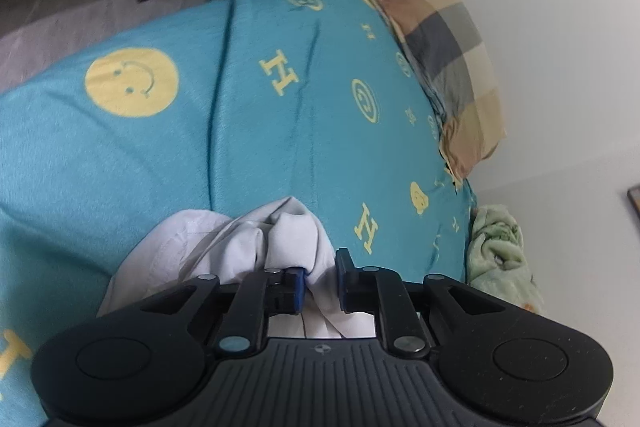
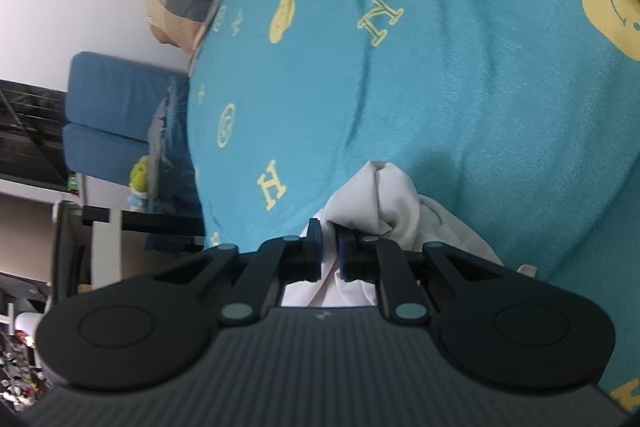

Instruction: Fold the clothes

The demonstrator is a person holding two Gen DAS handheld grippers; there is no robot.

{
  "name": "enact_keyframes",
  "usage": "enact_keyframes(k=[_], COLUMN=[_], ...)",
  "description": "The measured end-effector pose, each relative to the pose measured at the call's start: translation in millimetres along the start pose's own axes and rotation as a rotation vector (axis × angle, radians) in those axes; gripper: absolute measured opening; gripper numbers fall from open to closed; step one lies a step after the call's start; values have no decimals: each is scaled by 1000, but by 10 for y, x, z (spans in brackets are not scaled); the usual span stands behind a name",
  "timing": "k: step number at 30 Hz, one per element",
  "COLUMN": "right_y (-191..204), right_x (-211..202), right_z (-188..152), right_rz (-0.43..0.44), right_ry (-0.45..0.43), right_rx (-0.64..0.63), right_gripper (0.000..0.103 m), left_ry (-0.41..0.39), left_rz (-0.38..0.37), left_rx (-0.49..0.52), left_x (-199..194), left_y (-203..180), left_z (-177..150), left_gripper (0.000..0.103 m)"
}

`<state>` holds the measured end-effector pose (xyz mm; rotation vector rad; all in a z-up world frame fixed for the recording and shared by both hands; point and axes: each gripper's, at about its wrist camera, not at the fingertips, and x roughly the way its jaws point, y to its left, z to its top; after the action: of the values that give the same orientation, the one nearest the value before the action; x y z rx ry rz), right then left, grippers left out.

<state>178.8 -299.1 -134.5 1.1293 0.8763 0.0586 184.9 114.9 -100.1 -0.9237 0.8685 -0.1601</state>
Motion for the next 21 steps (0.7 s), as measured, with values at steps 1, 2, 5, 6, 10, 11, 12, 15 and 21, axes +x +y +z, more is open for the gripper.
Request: enact_keyframes(k=[1, 2, 5, 6, 10, 11, 12, 15, 21], right_y=[16, 45, 214, 273, 496, 543, 591, 651, 550], right_x=[-32, -71, -227, -293, -519, -517, -515, -390, -60], right_z=[-2, -5, -46, -78, -235, -283, -332, -472, -500], right_rz=[18, 41, 128, 144, 160, 131, 103, -35, -155], right_ry=[-3, -8, -44, -76, -204, -208, -212, -228, -207], right_rx=[-7, -22, -122, -168, -380, -450, -520, -702, -849], right_gripper=[15, 19, 44, 52, 75, 75, 75, 75, 72], left_ry=[-12, -25, -65, -82, -120, -122, -121, -119, -104], left_rz=[0, 1, 1, 4, 14, 24, 45, 113, 218], left_rx=[34, 69, 175, 219, 358, 388, 420, 512, 618], left_x=[-34, -71, -182, -224, -348, -354, -339, -243, -7], left_y=[-53, -108, -272, -333, -515, -543, -567, -607, -528], left_z=[-22, -46, -121, -156, -323, -367, -400, -466, -510], left_gripper=[22, 28, 54, 59, 70, 72, 72, 72, 71])
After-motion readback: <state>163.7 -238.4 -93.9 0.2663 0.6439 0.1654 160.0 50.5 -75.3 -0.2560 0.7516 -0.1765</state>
